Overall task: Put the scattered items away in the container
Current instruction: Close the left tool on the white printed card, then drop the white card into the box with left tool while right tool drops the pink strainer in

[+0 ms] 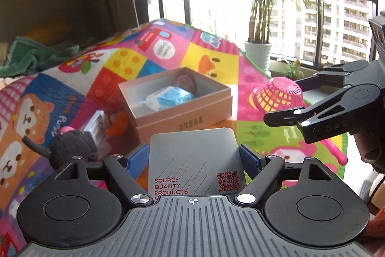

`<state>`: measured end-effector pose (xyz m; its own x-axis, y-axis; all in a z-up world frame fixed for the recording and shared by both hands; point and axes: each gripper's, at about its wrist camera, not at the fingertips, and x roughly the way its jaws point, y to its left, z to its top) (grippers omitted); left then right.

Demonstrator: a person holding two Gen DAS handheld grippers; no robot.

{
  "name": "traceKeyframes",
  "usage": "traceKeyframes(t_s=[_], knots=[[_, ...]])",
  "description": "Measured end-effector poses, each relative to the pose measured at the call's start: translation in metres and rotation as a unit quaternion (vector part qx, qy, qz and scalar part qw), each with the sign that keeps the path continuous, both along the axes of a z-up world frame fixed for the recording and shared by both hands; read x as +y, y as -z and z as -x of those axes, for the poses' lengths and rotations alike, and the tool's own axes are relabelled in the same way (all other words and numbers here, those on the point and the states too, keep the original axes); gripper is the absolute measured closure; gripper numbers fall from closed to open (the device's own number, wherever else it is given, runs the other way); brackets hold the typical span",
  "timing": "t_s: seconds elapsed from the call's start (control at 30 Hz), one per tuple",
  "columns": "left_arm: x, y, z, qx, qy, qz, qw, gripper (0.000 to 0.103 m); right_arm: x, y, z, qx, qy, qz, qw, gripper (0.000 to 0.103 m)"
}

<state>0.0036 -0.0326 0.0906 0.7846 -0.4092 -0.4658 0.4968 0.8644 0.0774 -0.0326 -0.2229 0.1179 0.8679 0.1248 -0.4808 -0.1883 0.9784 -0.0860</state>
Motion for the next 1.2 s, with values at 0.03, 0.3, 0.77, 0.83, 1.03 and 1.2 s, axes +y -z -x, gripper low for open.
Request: traceKeyframes(t_s=[0.03,0.3,0.77,0.83,1.03,1.2], knots=[[0.001,-0.007,0.0,-0.011,-0.004,0.005,0.9999,0.017,-0.001,-0.008,0.003,-0.011,-0.002,-0.002,1.0,0.019],[-0.001,-0.05,-0.021,-0.071,-0.01,0.035,0.9968,0.017,-0.016,-0.067,-0.001,-0.065,0.005,-0.024,0.998,0.019],[-0.031,-0.018,-0.194,0.014,-0.02,0.113,0.9933,0.007,-0.021,-0.093,-0.146,-0.052,0.067,-0.025,0.996,0.019],[-0.015,-0.014,-0.199,0.022,-0.036,0.138,0.9895,0.006,-0.013,-0.089,-0.168,-0.048,0.07,-0.016,0.996,0.019],[0.037,-0.001,-0.144,-0.006,-0.086,0.101,0.9911,0.002,0.013,-0.069,-0.232,-0.023,0.062,-0.017,0.998,0.019],[0.066,0.026,-0.103,0.012,-0.109,0.063,0.992,0.001,0.03,-0.036,-0.267,0.028,0.036,-0.017,0.999,0.013]])
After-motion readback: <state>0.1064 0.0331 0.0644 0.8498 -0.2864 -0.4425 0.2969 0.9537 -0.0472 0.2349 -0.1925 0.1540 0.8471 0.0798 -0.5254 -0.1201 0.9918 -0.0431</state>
